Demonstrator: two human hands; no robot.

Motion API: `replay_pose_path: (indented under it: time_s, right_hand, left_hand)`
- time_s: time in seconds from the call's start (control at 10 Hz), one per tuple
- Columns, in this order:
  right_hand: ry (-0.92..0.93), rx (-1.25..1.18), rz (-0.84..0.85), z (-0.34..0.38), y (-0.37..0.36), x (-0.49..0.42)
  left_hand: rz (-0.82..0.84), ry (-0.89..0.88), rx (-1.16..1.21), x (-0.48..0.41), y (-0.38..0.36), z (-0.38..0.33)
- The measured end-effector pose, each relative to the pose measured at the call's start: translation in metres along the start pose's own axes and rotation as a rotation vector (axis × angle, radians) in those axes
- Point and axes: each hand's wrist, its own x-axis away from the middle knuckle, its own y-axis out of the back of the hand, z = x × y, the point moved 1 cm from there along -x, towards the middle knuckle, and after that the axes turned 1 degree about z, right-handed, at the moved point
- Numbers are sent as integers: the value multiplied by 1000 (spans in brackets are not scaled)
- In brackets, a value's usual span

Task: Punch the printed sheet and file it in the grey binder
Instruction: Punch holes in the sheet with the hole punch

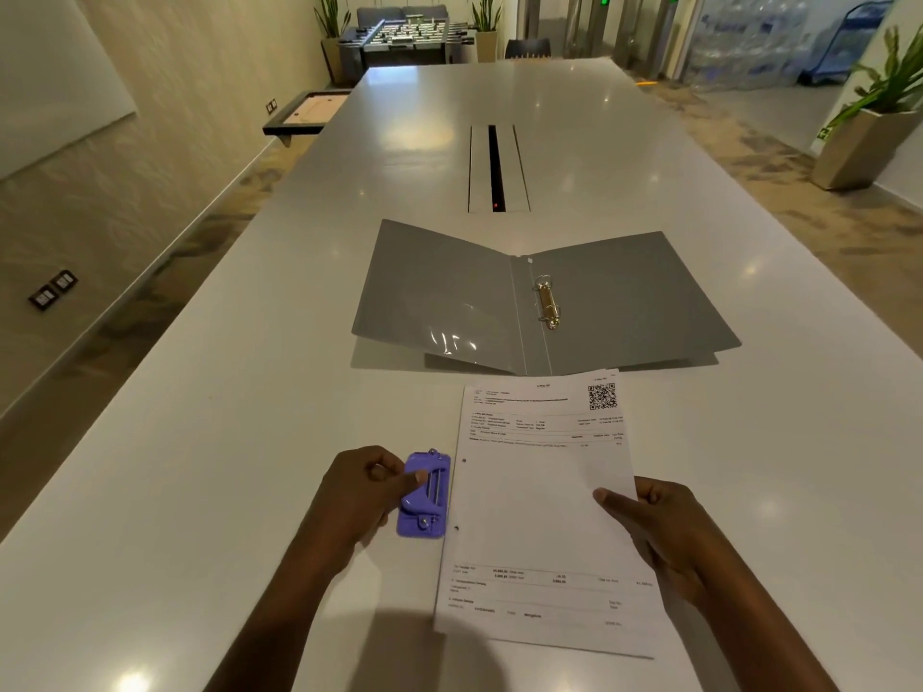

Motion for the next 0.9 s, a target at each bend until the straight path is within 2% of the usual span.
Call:
replay_pose_path:
  time_s: [0.2, 0.5, 0.6, 0.7, 0.8, 0.9]
  right_hand:
    - [15, -66, 53, -16, 18, -1]
    - [32, -133, 32, -10, 45, 22]
    - [24, -202, 28, -5, 52, 26]
    - [22, -269, 32, 2, 58, 30]
    - [48, -285, 50, 11, 66, 35]
    - [101, -268, 71, 27, 73, 39]
  left_hand:
    - [-29, 0, 73, 0, 0, 1]
    - [-91, 45, 55, -3, 17, 4]
    - [-190, -4, -85, 1, 15, -2]
    - [-373, -227, -201, 19, 1, -28]
    - [-209, -196, 97, 39, -26, -62]
    - [72, -38, 414, 46, -58, -79]
